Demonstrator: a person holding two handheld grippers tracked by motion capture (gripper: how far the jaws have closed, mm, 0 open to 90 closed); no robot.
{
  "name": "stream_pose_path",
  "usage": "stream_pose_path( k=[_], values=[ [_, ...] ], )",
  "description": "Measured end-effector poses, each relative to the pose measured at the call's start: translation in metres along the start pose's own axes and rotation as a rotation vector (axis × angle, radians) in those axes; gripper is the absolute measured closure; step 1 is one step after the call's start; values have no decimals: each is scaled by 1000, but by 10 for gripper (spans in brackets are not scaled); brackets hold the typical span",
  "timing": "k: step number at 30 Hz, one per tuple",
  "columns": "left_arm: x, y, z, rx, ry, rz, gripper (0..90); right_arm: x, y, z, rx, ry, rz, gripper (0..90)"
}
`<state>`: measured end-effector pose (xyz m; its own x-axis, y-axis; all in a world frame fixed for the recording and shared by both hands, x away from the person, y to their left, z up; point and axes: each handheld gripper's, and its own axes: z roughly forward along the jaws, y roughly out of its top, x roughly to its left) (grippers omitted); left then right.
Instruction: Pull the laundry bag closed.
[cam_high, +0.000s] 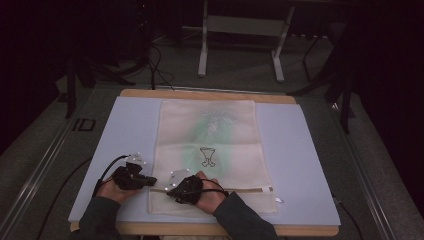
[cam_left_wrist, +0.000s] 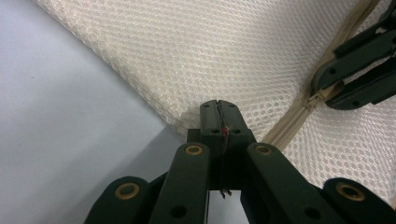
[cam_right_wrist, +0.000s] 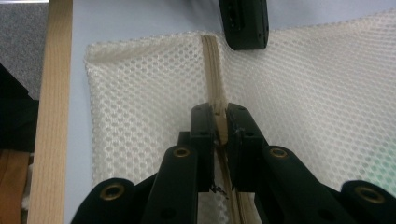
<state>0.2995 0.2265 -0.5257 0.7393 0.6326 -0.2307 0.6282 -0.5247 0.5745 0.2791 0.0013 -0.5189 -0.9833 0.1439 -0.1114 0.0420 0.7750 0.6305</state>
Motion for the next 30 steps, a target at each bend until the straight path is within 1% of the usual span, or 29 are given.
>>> stream_pose_path(
  k=[9, 15, 21, 23, 26, 30],
  values=[
    [0, 0, 0, -2, -2, 0, 900, 0, -4, -7, 16, -7, 1, 822],
    [0, 0, 0, -3, -2, 0, 900, 0, -6, -9, 15, -11, -10, 822],
    [0, 0, 0, -3, -2, -1, 900, 0, -10, -14, 21, -16, 1, 822],
    [0, 0, 0, -5, -3, -1, 900, 0, -12, -16, 18, -20, -6, 822],
    [0, 0, 0, -4, 0, 1, 900, 1, -14, -19, 27, -27, -3, 822],
    [0, 0, 0, -2, -1, 3, 900, 1, -18, -22, 24, -31, -7, 822]
  ],
)
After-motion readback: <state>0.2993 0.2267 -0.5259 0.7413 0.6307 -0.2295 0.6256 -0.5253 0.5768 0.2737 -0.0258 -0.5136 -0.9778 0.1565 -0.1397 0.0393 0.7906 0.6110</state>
